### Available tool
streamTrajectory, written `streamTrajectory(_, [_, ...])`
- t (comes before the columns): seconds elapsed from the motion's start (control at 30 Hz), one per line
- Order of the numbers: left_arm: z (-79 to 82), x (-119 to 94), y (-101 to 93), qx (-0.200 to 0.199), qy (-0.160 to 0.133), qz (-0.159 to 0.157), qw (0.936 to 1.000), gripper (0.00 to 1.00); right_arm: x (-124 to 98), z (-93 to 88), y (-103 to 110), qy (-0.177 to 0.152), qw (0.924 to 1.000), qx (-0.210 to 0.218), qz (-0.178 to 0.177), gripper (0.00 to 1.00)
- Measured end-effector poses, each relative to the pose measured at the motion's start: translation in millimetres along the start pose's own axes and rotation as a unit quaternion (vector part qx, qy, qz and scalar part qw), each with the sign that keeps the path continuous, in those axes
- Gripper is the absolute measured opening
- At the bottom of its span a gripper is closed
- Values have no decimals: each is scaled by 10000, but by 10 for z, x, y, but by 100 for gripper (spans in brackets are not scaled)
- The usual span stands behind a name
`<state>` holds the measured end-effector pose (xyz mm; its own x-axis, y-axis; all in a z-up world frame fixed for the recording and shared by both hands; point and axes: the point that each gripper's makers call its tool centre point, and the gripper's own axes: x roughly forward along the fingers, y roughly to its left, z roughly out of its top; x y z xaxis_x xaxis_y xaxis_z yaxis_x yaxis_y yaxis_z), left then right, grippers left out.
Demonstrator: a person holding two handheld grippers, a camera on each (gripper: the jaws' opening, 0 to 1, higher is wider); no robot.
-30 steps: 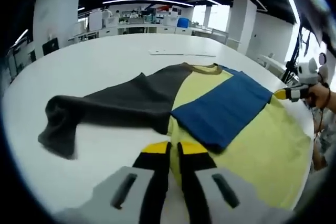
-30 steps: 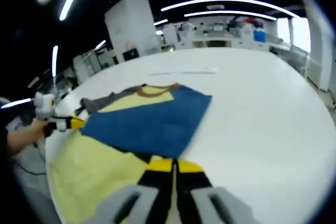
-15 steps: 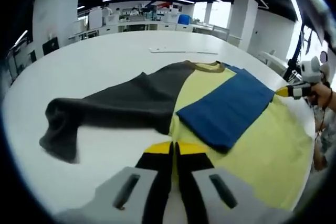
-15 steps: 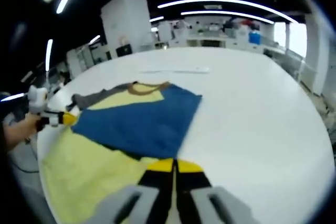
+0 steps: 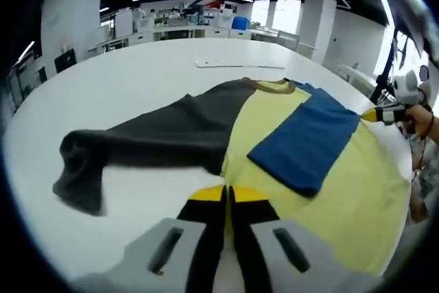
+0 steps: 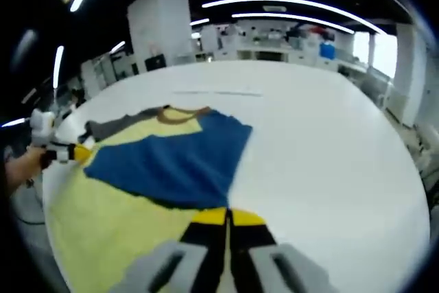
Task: Fold the garment on the visible template until the final outline fits inside the template.
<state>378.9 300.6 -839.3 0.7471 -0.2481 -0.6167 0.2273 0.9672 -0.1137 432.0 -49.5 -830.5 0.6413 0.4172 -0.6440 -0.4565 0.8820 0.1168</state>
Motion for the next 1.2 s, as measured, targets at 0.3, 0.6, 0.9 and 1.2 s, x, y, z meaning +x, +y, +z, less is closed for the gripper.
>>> streamTrajectory(0.3, [0,19,30,-76,-35,54,10000,0,61,-81,73,127,9971,735,169,10])
streamTrajectory(0.6, [4,18,8,-97,-31,38,9999,0,123,-103,86,203,9977,641,16,0])
streamTrajectory(0.9, [0,15,37,-97,-16,136,9999,0,79,-157,-81,380,9985,27,-390,0])
streamTrajectory(1.2, [0,9,52,-52,-6,146,9999,0,50,-158,-97,423,9981,-96,-437,0])
